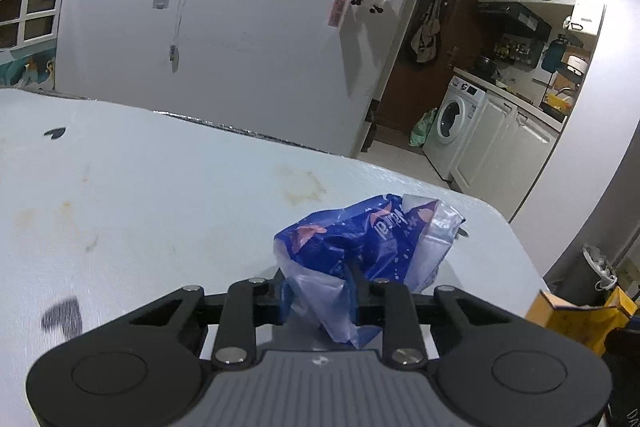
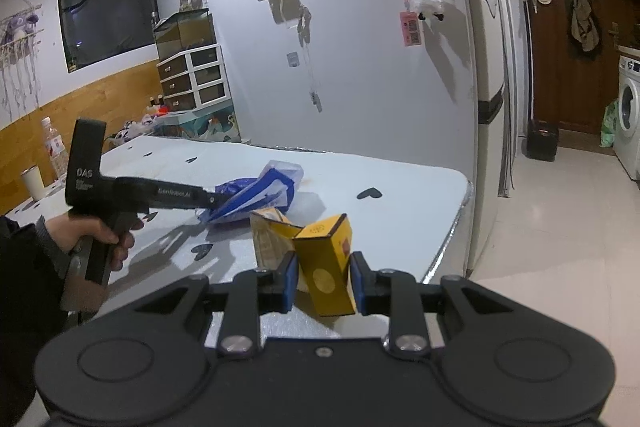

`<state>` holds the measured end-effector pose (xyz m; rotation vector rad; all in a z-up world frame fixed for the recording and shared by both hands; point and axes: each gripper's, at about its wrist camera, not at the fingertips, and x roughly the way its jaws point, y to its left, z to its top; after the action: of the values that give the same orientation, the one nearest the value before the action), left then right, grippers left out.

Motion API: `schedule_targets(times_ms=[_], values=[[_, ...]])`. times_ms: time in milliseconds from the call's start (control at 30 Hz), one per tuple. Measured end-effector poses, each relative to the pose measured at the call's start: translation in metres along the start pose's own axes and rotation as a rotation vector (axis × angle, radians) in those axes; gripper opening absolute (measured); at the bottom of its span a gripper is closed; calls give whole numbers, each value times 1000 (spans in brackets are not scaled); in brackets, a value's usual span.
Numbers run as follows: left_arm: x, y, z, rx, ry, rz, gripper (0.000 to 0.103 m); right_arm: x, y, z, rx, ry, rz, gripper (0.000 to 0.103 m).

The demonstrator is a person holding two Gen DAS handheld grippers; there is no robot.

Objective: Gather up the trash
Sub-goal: 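Grasp the blue-white wrapper with the left tool while the right tool grasps the yellow box, then lift the blue-white wrapper with the left tool while the right tool lifts the yellow box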

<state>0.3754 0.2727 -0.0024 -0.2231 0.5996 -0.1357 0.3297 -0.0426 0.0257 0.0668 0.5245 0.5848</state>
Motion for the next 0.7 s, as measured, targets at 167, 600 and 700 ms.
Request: schedule_targets(times_ms=[167,600,700], values=[[-20,-13,-17,2,-4,6,26,-12,1,-5,19,-1,19,28],[-79,-33,-57,-43,-45,49,24,-46,42,-40,-105,47,116,29],[-87,-36,-62,-52,-54,46,24,-55,56,-50,-167,72,150,31]])
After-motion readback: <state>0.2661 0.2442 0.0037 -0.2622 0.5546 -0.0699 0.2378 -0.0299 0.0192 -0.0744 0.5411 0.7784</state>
